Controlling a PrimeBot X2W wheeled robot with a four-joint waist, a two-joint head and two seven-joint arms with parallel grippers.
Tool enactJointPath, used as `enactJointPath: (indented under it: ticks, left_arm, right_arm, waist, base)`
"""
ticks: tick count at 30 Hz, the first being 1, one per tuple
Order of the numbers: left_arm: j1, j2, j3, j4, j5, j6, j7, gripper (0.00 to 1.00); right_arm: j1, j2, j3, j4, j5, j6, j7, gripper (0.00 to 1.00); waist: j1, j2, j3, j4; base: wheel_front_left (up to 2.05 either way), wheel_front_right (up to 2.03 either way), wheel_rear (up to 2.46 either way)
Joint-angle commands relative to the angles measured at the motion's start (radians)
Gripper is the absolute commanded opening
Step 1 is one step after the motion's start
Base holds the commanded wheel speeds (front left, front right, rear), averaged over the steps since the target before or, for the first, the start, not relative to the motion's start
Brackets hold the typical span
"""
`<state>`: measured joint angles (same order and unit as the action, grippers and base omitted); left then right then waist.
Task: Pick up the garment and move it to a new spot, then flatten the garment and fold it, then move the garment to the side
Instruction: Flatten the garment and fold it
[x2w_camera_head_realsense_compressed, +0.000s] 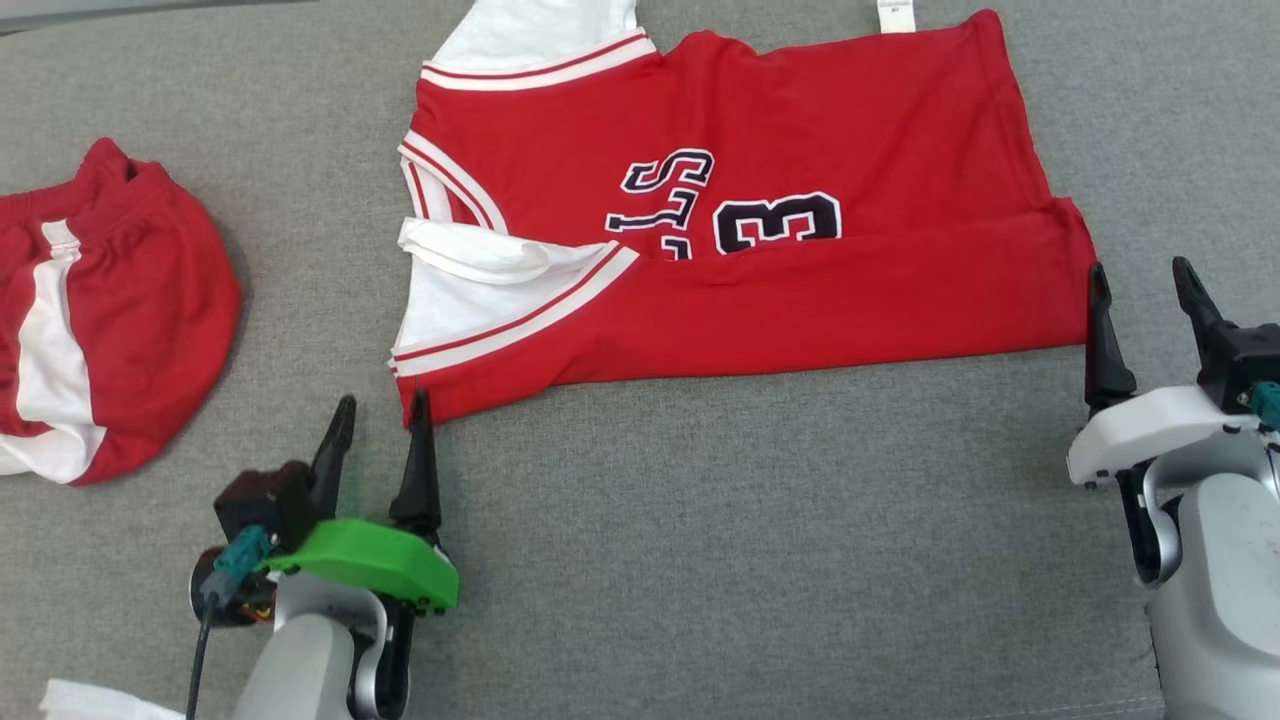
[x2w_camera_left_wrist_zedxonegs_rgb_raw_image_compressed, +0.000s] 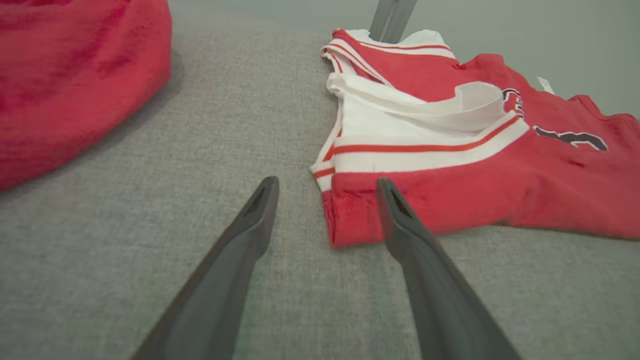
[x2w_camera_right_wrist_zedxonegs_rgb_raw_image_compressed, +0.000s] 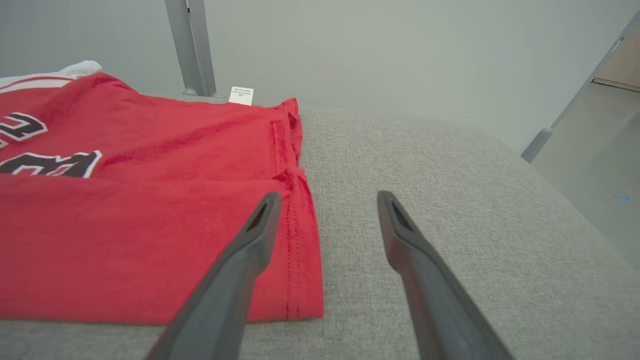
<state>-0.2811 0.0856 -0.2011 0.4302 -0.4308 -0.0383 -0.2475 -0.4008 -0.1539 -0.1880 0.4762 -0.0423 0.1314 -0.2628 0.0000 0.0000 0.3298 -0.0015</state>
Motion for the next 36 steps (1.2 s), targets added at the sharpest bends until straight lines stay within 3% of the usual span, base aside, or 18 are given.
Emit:
enactJointPath:
  ticks: [1,8,9,11,12,20,22,23,36]
  left_arm:
    - [0.019,0.004,0.005,-0.009,-0.005,0.01,0.004,1.0]
    - [-0.002,0.001,0.002,0.034,-0.02,0.018,0.022,1.0]
    - [-0.007,0.003,-0.002,0.044,-0.019,0.015,0.028,0.85]
    - [-0.018,0.005,-0.006,0.062,-0.021,0.008,0.029,0.25]
    - [-0.023,0.007,-0.01,0.066,-0.021,0.003,0.03,0.0]
    - [-0.045,0.017,-0.023,0.103,-0.019,-0.024,0.011,0.0]
    - [-0.05,0.018,-0.023,0.101,-0.016,-0.027,0.004,0.0]
    - [-0.051,0.019,-0.023,0.102,-0.014,-0.029,0.0,0.0]
    - [0.053,0.042,-0.022,0.033,-0.022,-0.036,-0.011,0.0]
  right_arm:
    - [0.019,0.004,-0.006,-0.011,0.008,-0.001,-0.003,1.0]
    - [0.025,0.011,-0.002,0.016,0.022,-0.001,-0.003,1.0]
    - [0.02,0.011,-0.001,0.022,0.024,-0.001,-0.003,1.0]
    - [0.006,0.017,0.002,0.043,0.033,-0.001,-0.003,1.0]
    - [0.0,0.021,0.0,0.059,0.041,-0.001,-0.003,1.0]
    - [-0.067,0.011,0.018,0.244,0.123,-0.001,-0.003,1.0]
    - [-0.08,0.002,0.039,0.276,0.135,-0.001,-0.003,0.38]
    - [-0.084,-0.002,0.053,0.288,0.144,-0.001,-0.003,0.0]
    - [0.004,-0.091,0.143,0.239,0.244,-0.002,-0.002,0.0]
  waist:
    - [0.0,0.0,-0.012,-0.001]
    - [0.0,0.0,-0.002,-0.015]
    - [0.0,0.0,0.0,-0.016]
    - [0.0,0.0,0.003,-0.02]
    - [0.0,0.0,0.004,-0.021]
    - [0.0,0.0,0.004,-0.007]
    - [0.0,0.0,0.003,0.0]
    - [0.0,0.0,0.002,0.003]
    - [0.0,0.0,-0.055,0.019]
  base:
    - [0.0,0.0,0.0]
    - [0.0,0.0,0.0]
    - [0.0,0.0,0.0]
    - [0.0,0.0,0.0]
    - [0.0,0.0,0.0]
    - [0.0,0.0,0.0]
    - [0.0,0.0,0.0]
    - [0.0,0.0,0.0]
    - [0.0,0.0,0.0]
